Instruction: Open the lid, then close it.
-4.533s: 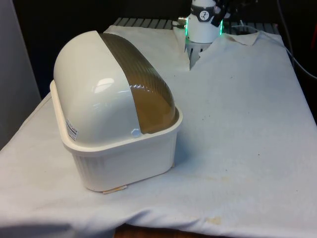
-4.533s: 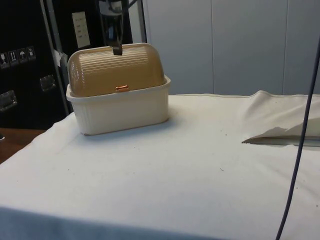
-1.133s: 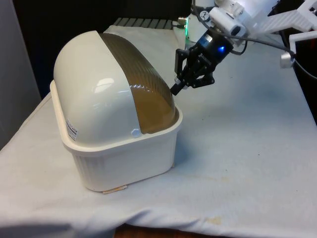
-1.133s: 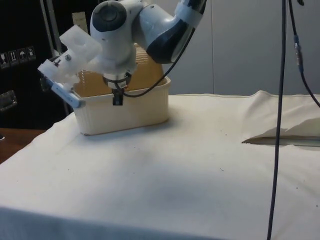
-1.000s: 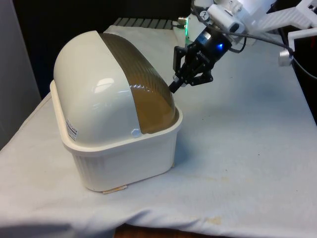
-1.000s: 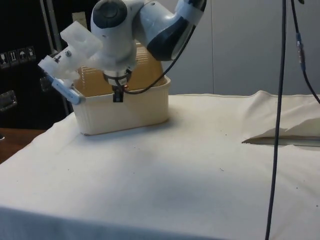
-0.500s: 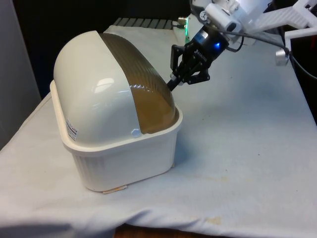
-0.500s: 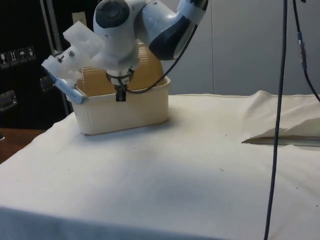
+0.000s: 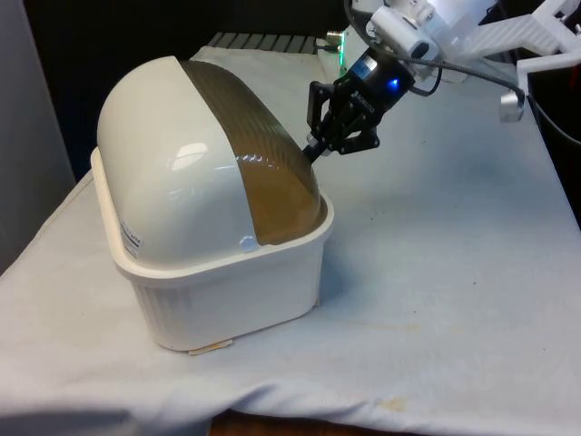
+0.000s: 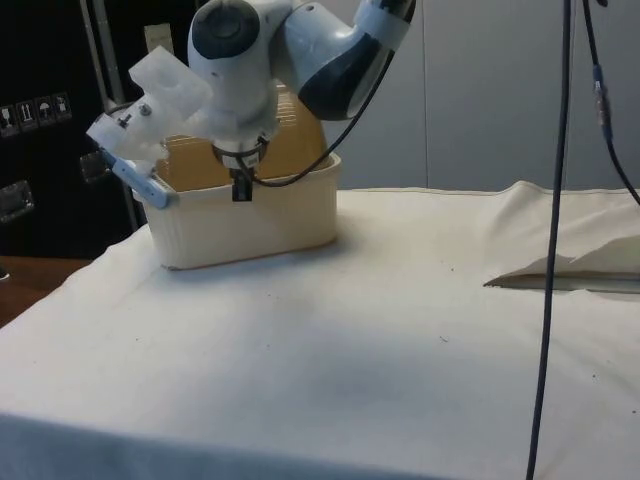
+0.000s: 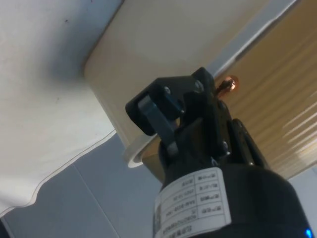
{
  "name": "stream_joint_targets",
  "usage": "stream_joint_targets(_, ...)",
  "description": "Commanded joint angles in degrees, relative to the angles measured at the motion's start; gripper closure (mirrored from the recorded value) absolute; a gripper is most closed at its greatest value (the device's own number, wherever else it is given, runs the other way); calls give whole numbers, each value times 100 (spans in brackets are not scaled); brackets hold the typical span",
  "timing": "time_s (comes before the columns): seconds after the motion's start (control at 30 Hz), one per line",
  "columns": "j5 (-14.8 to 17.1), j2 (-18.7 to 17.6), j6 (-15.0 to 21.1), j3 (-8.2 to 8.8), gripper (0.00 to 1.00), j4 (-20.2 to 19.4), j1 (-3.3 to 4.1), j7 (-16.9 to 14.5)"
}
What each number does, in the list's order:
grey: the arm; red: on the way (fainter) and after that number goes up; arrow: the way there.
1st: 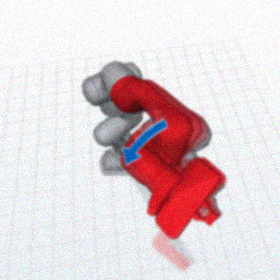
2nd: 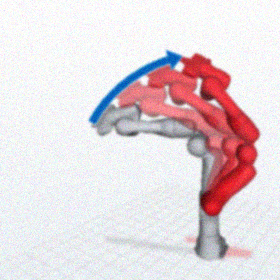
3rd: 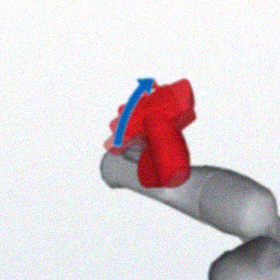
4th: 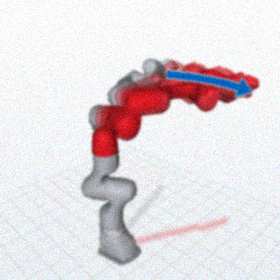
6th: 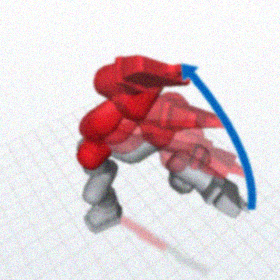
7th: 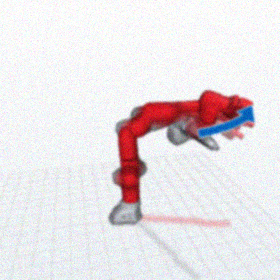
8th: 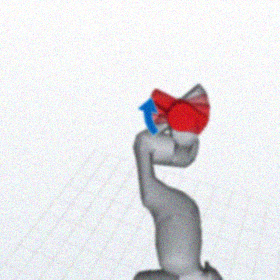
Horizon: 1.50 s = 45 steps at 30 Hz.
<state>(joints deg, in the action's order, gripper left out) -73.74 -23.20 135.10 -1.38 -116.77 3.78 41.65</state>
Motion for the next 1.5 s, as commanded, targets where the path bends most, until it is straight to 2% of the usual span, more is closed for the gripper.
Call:
stream_joint_targets(0.0,-63,69,40,6,100,-46,-6,0)
stream_joint_targets(0.5,-92,92,-34,6,100,-29,0,0)
stream_joint_targets(0.77,-269,132,-172,17,100,-29,40,63)
stream_joint_targets(0.8,-201,103,-143,0,100,-23,23,40)
stream_joint_targets(0.83,-286,138,-201,11,100,-34,46,63)
stream_joint_targets(0.97,-378,172,-372,-17,100,-40,57,80)
stream_joint_targets(1.07,-413,195,-470,-34,100,-46,69,74)
stream_joint_targets(1.1,-344,166,-458,-52,100,-29,52,52)
stream_joint_targets(1.17,-453,223,-556,-40,100,-46,80,74)
stream_joint_targets(1.4,-550,304,-728,-52,100,-57,80,69)
stream_joint_targets(1.43,-481,258,-716,-69,100,-29,80,52)
stream_joint_targets(1.47,-561,321,-745,-52,100,-52,74,69)
